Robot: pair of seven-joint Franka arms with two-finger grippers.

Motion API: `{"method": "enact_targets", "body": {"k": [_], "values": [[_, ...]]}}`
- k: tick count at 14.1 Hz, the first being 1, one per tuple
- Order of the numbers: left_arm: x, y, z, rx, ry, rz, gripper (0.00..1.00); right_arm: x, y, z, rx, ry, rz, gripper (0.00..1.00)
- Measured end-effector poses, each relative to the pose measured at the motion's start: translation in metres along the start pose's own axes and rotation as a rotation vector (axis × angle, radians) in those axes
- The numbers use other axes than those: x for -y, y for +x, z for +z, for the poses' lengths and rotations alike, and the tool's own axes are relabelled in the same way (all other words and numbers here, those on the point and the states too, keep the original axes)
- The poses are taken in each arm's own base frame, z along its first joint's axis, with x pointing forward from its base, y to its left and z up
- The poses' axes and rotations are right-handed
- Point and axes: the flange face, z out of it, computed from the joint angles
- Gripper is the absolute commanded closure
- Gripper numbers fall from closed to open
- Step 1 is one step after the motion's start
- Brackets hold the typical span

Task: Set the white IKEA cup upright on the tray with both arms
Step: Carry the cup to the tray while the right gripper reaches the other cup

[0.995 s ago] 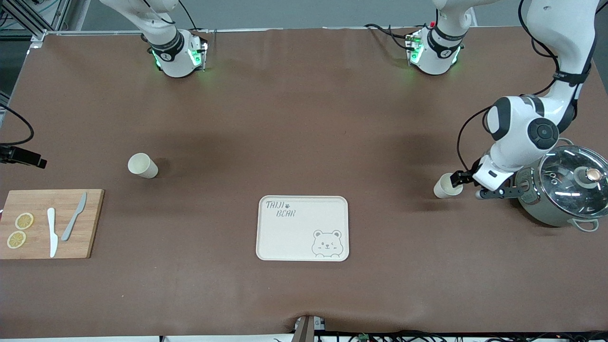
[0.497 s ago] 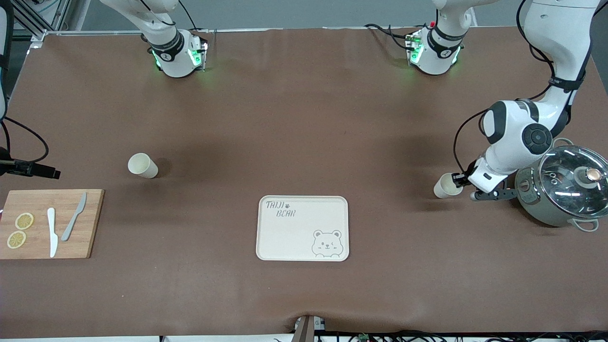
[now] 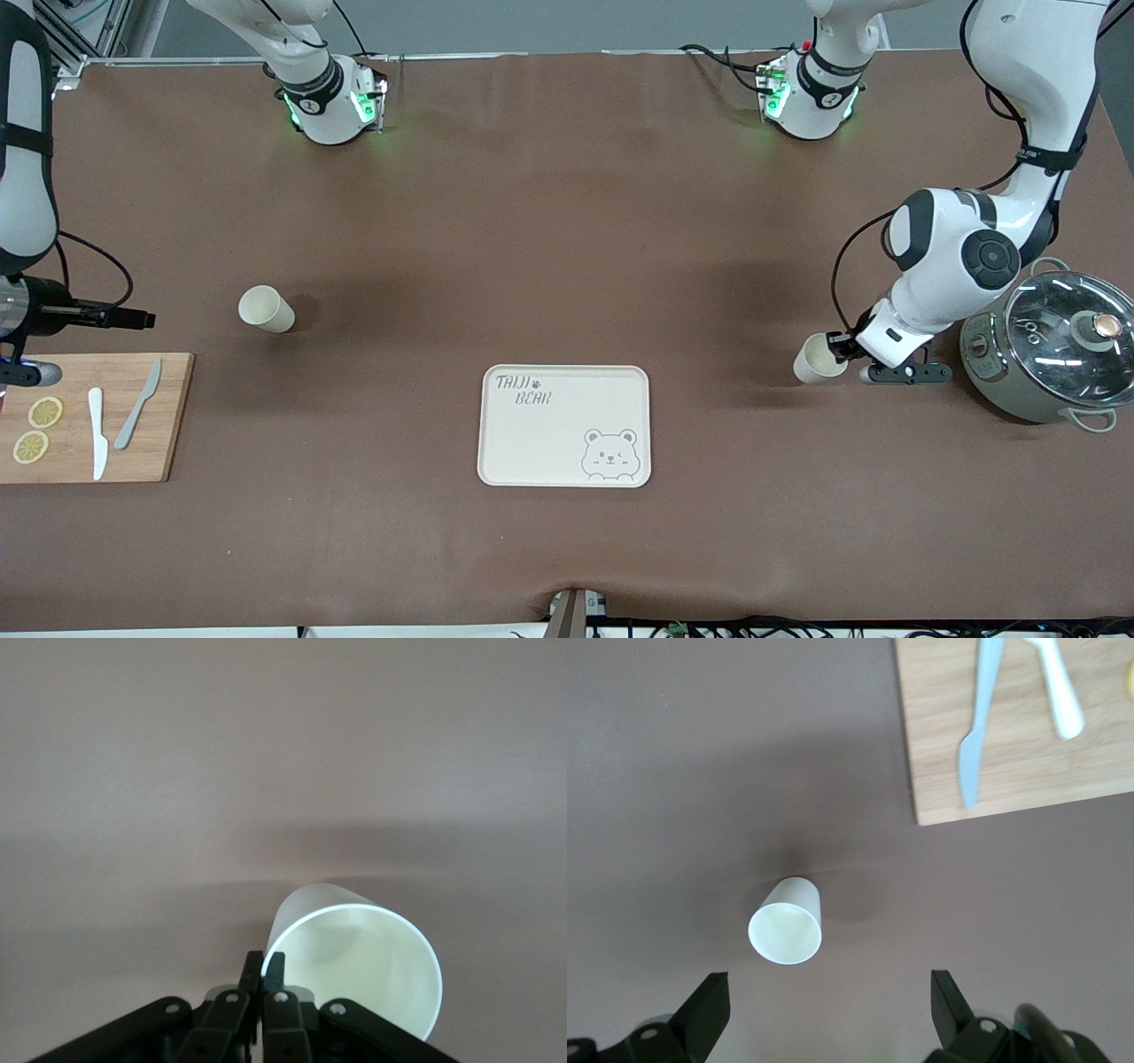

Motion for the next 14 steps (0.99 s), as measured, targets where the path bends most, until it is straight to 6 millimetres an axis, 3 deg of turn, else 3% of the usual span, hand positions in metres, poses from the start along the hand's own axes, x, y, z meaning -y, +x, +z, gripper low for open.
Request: {"method": "enact_targets", "body": {"k": [4,6,10,14], "values": [[-0.069,0.018,-0.027,-0.007,-0.017,0.096,1.0,-0.001,-0.014,0.049,-0.035,0.012,0.023,0.0],[-0.105,0.026,-0.029,-0.013,-0.033,0.075,1.0,-0.001,-0.023,0.073,-0.039,0.013,0.037,0.0],[-0.186,0.039,-0.016,-0.017,-0.084,-0.017,1.0,-0.002,-0.033,0.128,-0.083,0.01,0.054,0.0],[-0.235,0.049,0.0,-0.014,-0.124,-0.072,1.0,0.01,-0.045,0.17,-0.112,0.013,0.102,0.0]]}}
